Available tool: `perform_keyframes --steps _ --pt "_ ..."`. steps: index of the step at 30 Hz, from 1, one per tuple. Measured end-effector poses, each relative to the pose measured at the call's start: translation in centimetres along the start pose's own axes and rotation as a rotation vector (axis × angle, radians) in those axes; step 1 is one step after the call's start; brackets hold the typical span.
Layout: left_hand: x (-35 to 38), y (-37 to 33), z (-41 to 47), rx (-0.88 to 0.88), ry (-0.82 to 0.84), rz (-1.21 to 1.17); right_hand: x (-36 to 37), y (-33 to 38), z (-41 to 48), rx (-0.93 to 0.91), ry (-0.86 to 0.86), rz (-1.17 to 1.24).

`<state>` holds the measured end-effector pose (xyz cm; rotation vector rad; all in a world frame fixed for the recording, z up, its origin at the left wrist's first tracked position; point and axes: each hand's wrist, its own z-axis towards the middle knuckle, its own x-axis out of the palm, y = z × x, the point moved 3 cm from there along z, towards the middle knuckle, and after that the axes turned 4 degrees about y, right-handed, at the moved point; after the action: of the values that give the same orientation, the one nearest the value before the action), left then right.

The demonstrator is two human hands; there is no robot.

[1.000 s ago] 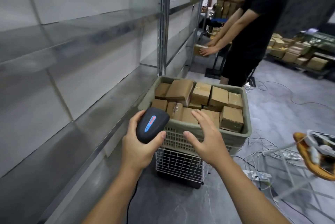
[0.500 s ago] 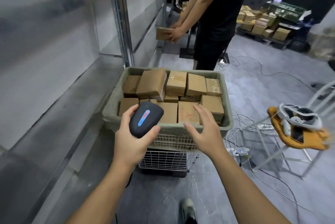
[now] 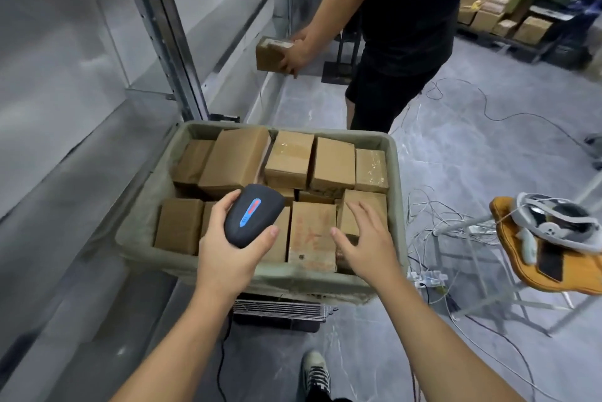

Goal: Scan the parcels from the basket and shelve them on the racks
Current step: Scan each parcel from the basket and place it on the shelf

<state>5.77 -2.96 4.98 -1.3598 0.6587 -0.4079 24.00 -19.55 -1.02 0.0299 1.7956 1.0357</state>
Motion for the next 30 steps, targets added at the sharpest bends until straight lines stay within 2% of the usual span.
perform_keyframes --steps 6,15,22,27,30 --pt "2.7 1.6 2.8 -0.065 0.025 0.021 1.0 -2.9 4.0 0.172 0.069 -0.185" --pt "2.8 3.9 7.1 -0.137 0.115 0.01 3.4 -3.4 7.4 0.515 0.114 -0.289" --pt "1.6 5.1 9.6 -0.163 0.152 -0.027 4.2 -2.5 9.3 0.654 0.156 -0.413" --pt "0.7 5.7 10.5 -0.169 0.148 -0.036 4.0 -2.1 9.7 0.679 0.165 -0.364" --pt "0.5 5.3 10.6 -0.157 0.132 -0.041 3.0 -2.0 9.2 0.661 0.111 -0.26"
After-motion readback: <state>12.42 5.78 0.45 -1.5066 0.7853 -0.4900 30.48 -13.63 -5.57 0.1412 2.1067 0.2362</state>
